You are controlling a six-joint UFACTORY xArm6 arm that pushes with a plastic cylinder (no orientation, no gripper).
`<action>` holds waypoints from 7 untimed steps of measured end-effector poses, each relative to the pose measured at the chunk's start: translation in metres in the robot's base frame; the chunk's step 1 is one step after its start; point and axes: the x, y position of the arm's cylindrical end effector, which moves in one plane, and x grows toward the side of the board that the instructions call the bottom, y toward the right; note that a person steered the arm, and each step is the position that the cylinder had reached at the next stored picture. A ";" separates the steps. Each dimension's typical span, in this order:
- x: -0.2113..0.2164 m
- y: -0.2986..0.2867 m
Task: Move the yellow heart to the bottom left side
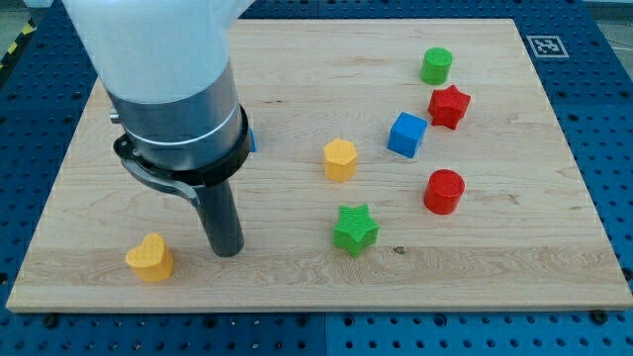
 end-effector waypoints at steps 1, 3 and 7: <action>0.000 -0.017; 0.000 -0.060; 0.035 -0.033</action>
